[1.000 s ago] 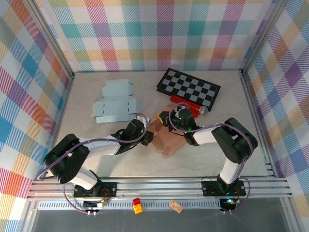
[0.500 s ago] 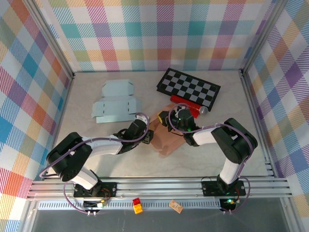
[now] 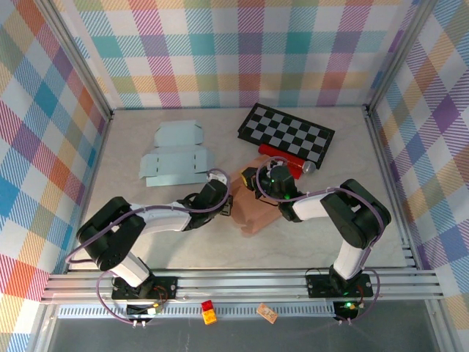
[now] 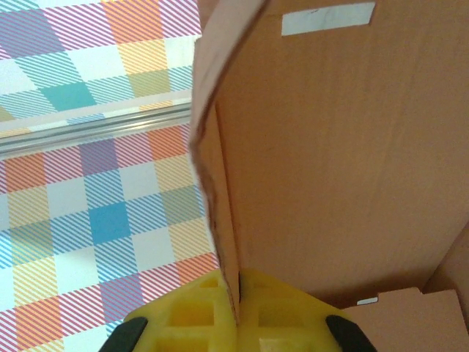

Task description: Fold the paper box

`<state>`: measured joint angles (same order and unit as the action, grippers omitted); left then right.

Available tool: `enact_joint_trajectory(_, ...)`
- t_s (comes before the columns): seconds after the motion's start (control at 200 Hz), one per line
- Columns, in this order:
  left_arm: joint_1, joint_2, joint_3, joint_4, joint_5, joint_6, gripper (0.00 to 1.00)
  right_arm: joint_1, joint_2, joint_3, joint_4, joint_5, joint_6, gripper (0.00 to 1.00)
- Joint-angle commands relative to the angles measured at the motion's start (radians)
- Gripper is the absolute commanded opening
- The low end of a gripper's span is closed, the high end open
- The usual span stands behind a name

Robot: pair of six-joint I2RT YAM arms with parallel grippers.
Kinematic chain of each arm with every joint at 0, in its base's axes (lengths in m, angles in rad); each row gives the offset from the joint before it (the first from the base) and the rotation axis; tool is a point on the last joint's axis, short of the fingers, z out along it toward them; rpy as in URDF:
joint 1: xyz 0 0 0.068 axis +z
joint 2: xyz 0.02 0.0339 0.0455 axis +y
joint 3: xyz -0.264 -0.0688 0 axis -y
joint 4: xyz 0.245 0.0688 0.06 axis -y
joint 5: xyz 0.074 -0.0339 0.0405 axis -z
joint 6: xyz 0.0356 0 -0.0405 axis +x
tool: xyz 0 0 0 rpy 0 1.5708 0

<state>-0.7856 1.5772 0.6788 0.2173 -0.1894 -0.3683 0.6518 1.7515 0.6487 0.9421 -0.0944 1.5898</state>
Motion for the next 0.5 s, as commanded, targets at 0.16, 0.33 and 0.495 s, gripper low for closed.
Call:
enact_joint_trajectory(0.16,-0.026,0.008,0.079,-0.059,-0.099,-0.054,0.08,0.038,-0.014,-0.007,-0.032,-0.033,0.019,0.00)
enact_joint_trajectory(0.33,-0.027,-0.008,0.104,-0.098,-0.124,-0.080,0.00,0.041,-0.060,0.005,-0.106,-0.008,0.015,0.03)
enact_joint_trajectory(0.495,-0.028,-0.023,0.153,-0.166,-0.145,-0.102,0.00,0.041,-0.131,0.036,-0.243,0.014,-0.003,0.26)
